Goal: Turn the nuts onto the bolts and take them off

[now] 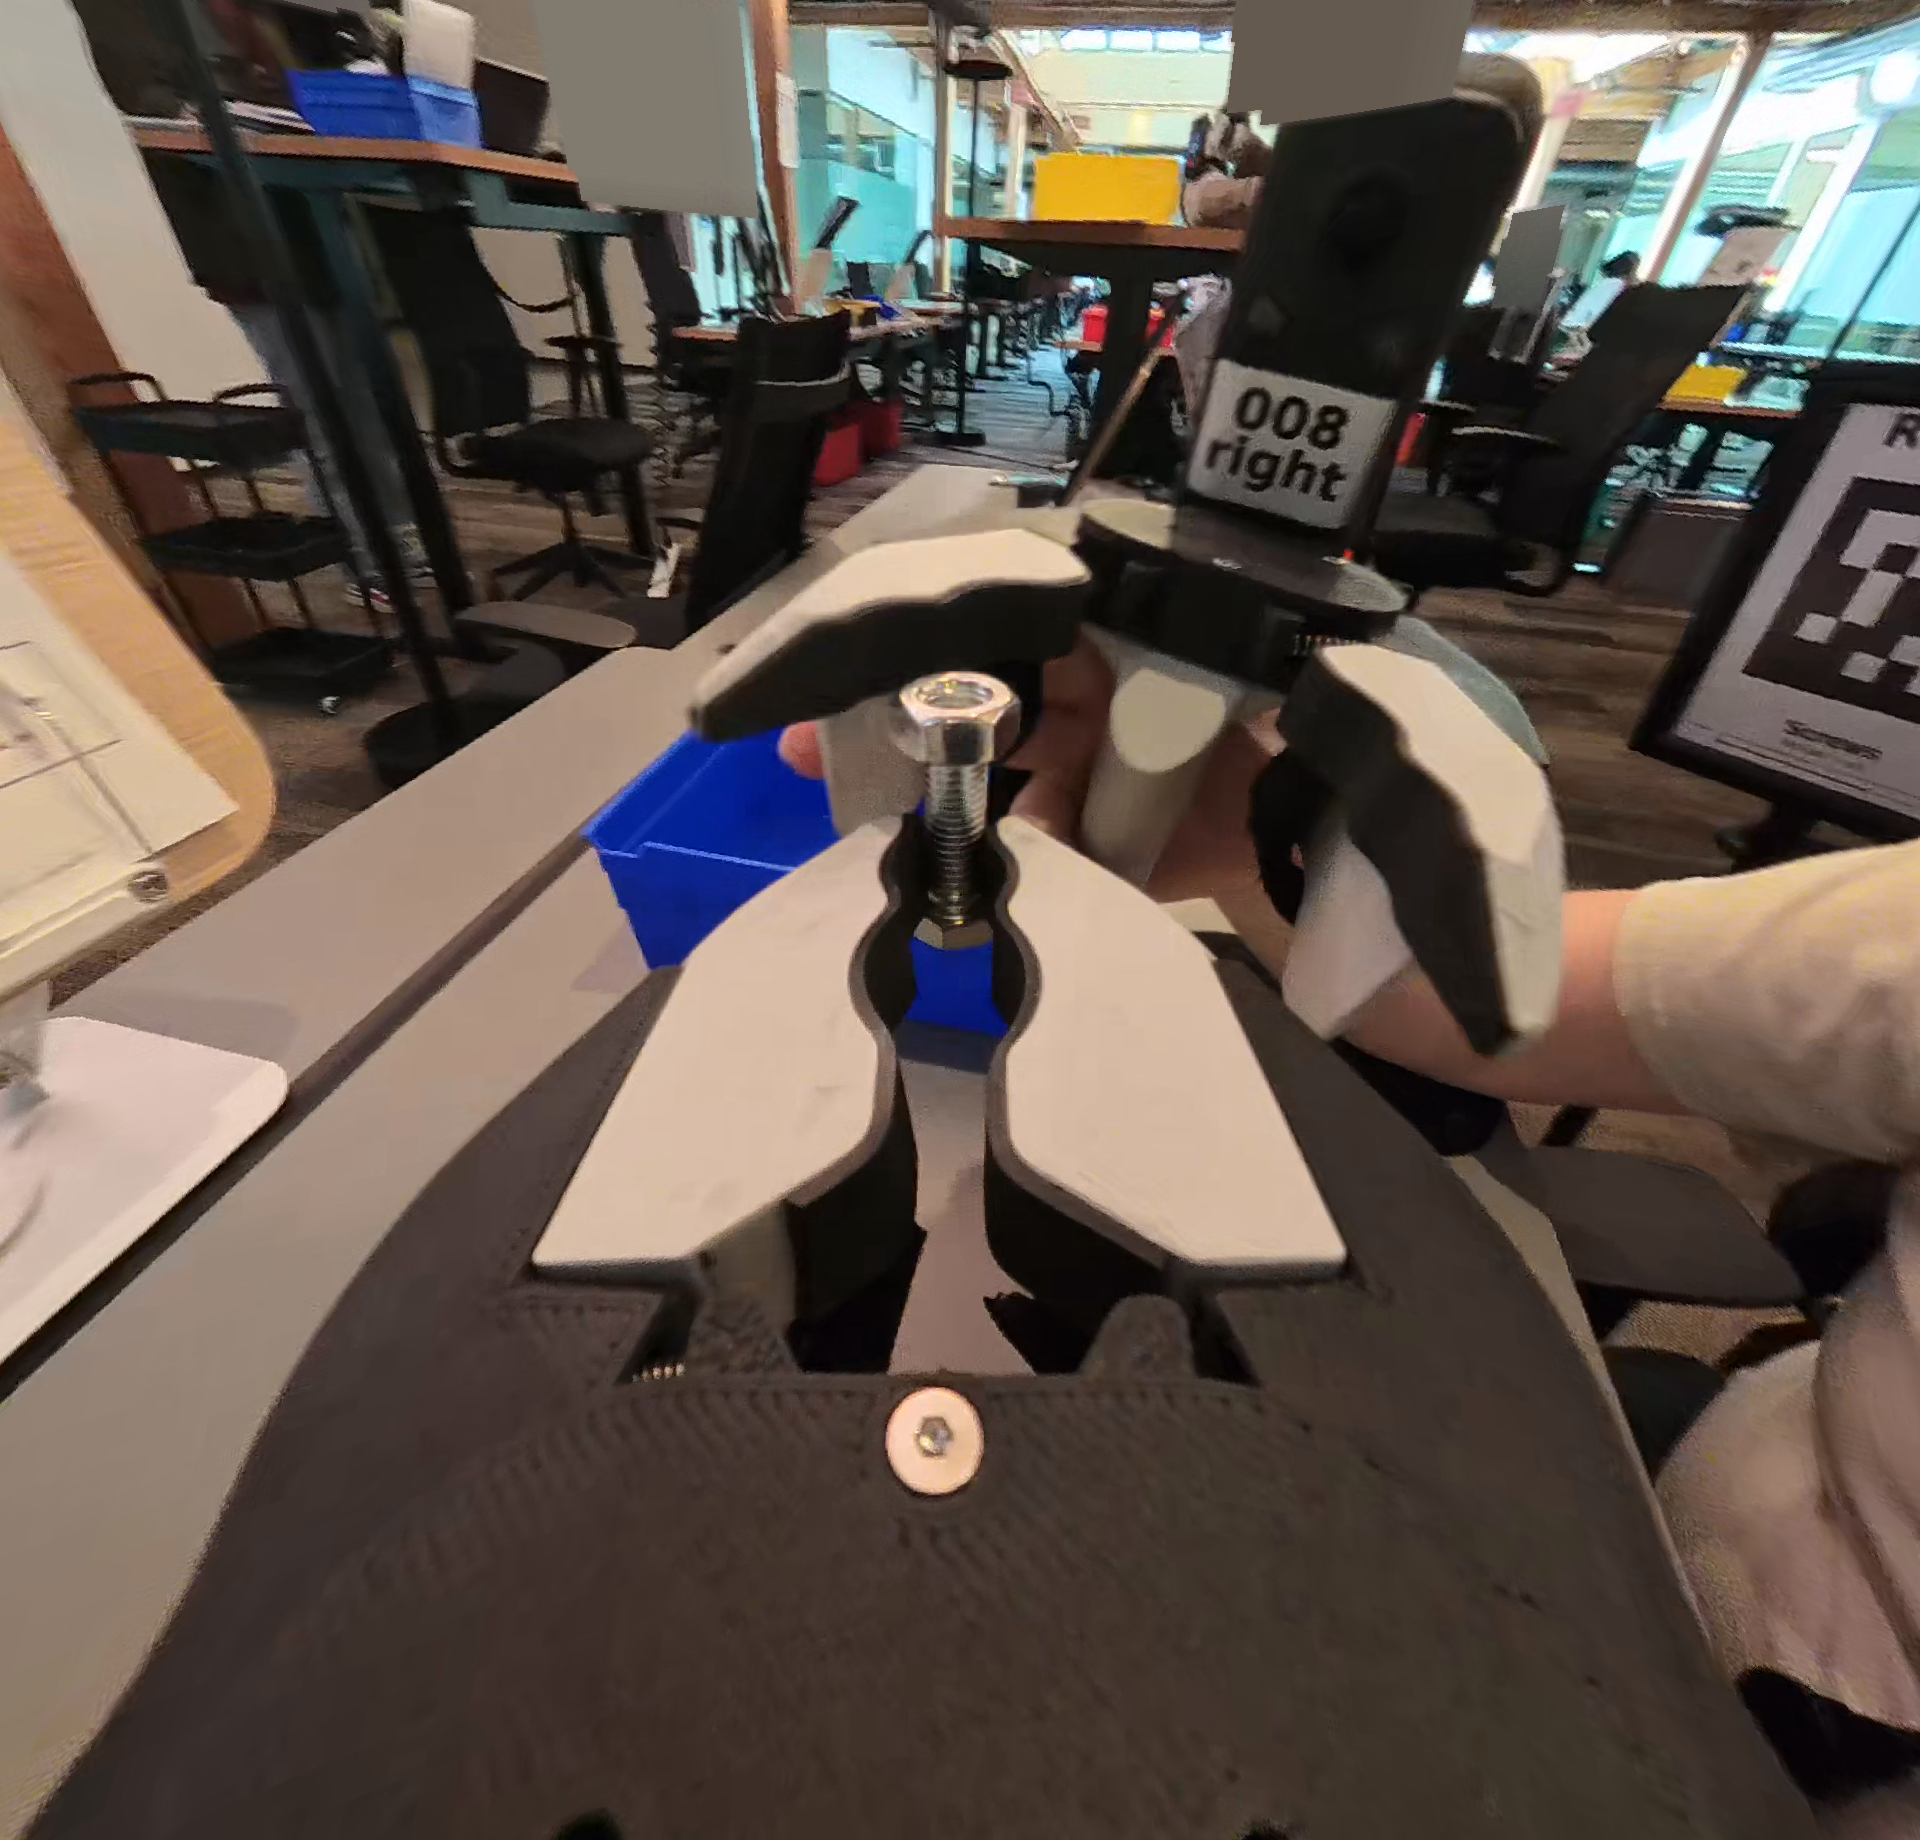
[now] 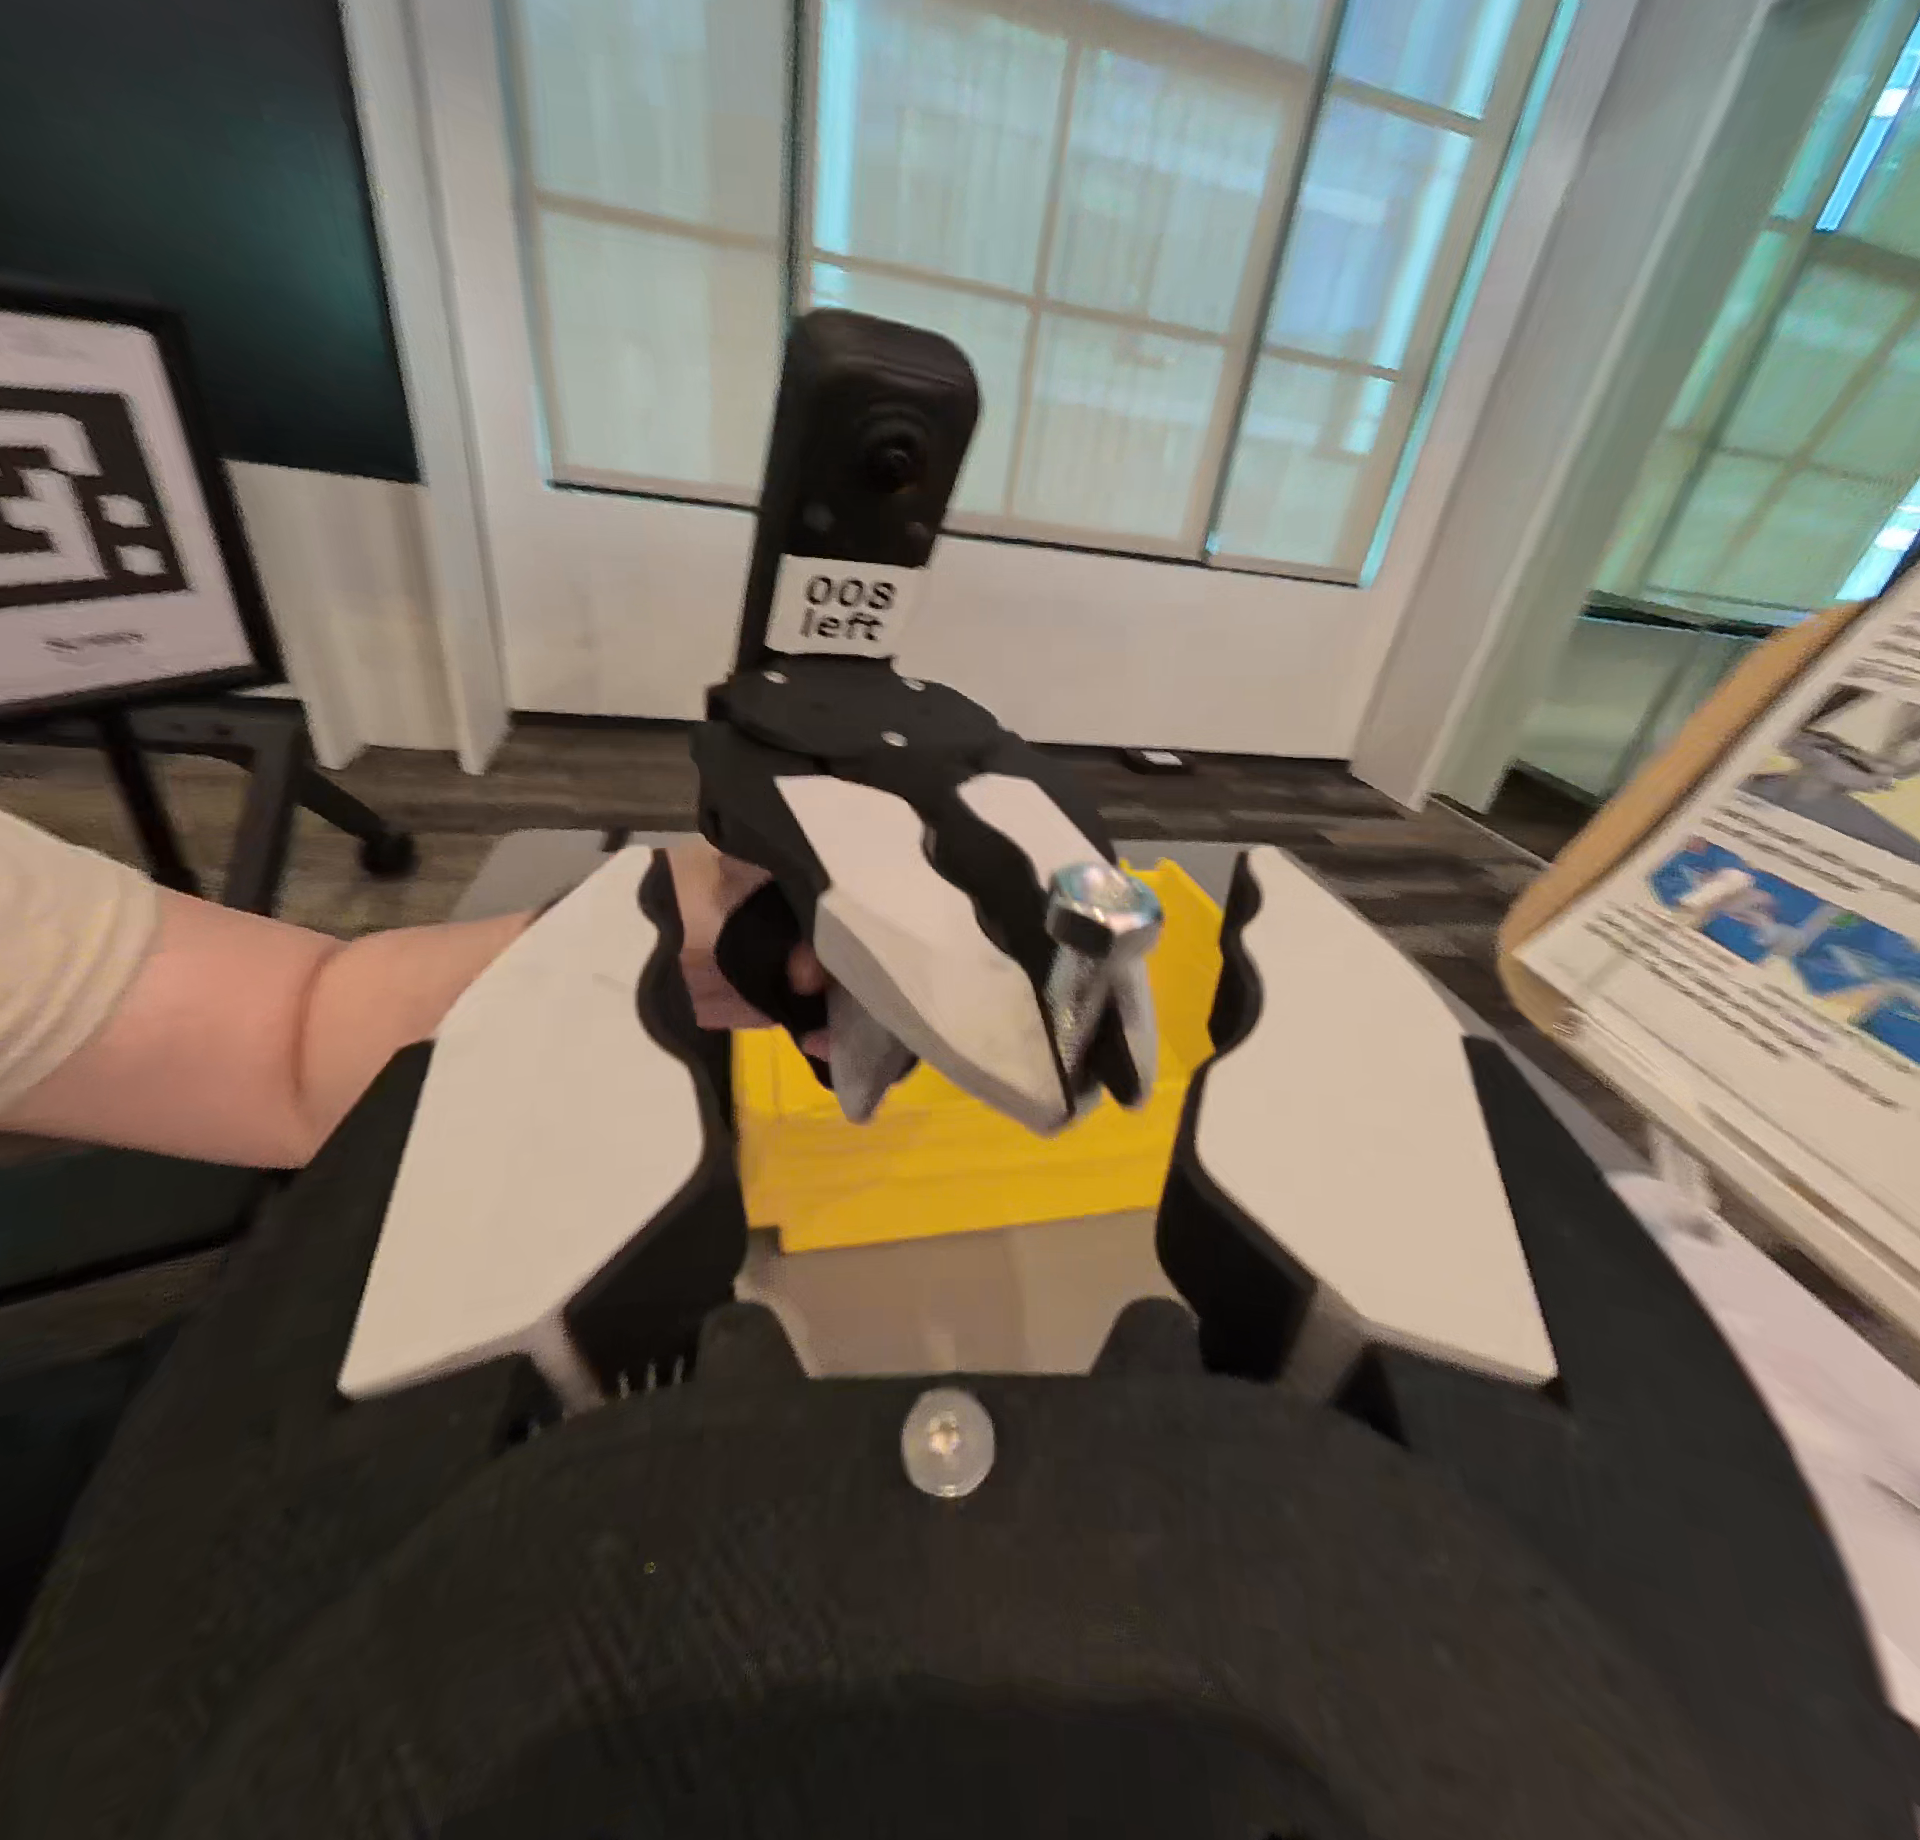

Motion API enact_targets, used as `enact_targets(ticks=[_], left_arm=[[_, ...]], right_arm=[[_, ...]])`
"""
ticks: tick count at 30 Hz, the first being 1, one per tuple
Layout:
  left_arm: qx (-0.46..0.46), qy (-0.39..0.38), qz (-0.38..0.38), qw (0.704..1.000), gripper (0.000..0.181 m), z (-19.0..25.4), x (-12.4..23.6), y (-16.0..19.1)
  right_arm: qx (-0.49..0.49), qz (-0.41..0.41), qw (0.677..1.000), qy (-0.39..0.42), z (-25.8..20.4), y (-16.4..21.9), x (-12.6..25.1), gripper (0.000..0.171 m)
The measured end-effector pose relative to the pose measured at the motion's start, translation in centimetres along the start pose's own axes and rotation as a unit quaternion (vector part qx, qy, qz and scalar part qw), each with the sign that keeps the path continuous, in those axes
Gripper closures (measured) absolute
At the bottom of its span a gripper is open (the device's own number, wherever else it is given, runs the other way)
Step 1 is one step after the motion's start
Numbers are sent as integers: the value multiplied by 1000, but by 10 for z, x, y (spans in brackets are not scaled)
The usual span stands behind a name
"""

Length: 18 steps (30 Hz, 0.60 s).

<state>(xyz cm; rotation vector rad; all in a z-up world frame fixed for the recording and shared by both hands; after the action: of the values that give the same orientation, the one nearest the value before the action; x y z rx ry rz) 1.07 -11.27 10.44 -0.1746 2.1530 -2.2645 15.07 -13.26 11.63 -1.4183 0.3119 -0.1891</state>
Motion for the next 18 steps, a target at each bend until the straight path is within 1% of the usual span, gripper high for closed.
enact_targets(ticks=[2,4,5,6,7,8,10,12,14,15,16,18], left_arm=[[-8,-14,-13,1000,172,0,-3,2],[-11,-56,-7,998,171,-5,4,1],[1,-72,2,997,171,-9,11,0],[16,-88,13,996,172,-14,19,-1],[25,-102,21,994,172,-20,26,-3],[27,-112,26,993,172,-24,32,-4],[26,-100,33,994,172,-22,35,-7],[22,-63,31,997,172,-14,28,-9],[17,-3,13,1000,172,-3,13,-7],[18,11,0,1000,172,1,7,-6],[13,12,-11,1000,172,2,3,-4],[4,-23,-20,1000,171,-2,3,-2]], right_arm=[[-5,1,1000,-15,-4,2,-4,69],[12,-13,1000,6,-7,0,-5,60],[26,-20,999,13,-8,-1,-4,58],[40,-28,999,9,-10,-3,-2,58],[49,-37,998,-5,-14,-4,-1,65],[53,-44,998,-12,-16,-6,0,67],[61,-41,997,17,-15,-6,-1,67],[58,-27,997,43,-10,-3,-3,66],[41,-23,998,42,-6,2,-6,64],[33,-20,999,33,-7,4,-7,64],[27,-16,999,23,-8,4,-8,64],[29,-17,999,12,-13,1,-8,64]])
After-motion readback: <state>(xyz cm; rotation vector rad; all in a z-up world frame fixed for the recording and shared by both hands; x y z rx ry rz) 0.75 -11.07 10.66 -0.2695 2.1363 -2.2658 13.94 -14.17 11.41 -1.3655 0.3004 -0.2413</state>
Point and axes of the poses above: each gripper's, where its closed fingertips meet, x back along the fingers, y out of its underside, z = x × y across the jaws, the point moved 10 cm from there along x, back along the fingers, and after that the axes turned 5 degrees about y, right-handed, at the moved point
